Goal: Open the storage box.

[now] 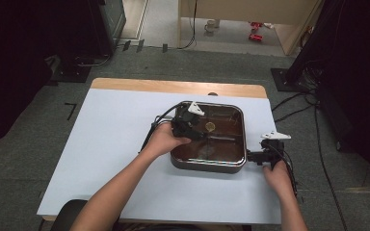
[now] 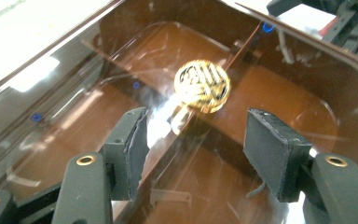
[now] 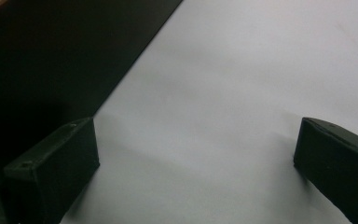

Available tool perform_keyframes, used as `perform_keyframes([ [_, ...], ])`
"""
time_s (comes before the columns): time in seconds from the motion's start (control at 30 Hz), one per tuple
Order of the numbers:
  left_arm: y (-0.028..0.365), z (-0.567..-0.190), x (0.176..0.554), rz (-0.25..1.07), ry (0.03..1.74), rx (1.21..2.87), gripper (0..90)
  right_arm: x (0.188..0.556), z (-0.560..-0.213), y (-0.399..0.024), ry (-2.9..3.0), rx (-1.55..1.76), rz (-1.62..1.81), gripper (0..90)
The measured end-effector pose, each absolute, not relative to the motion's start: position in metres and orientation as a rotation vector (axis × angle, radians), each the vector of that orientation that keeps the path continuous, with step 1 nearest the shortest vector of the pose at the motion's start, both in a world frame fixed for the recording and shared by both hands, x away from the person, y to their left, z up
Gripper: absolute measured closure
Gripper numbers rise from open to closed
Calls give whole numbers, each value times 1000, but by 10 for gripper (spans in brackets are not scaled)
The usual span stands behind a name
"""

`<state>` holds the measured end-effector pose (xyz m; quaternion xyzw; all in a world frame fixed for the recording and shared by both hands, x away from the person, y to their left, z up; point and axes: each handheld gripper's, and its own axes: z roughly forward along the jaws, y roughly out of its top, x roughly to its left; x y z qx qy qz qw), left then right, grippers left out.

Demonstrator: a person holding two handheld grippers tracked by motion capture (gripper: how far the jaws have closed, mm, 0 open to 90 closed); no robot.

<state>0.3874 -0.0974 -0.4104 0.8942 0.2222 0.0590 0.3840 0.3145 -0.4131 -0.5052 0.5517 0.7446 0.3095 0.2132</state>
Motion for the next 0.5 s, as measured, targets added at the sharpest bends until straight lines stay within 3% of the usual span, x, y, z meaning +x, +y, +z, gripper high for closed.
perform_keyframes([
  [0.5, -120, -424, 392, 195, 523, 2286, 439, 314, -505, -413, 2066, 1528, 858, 0],
])
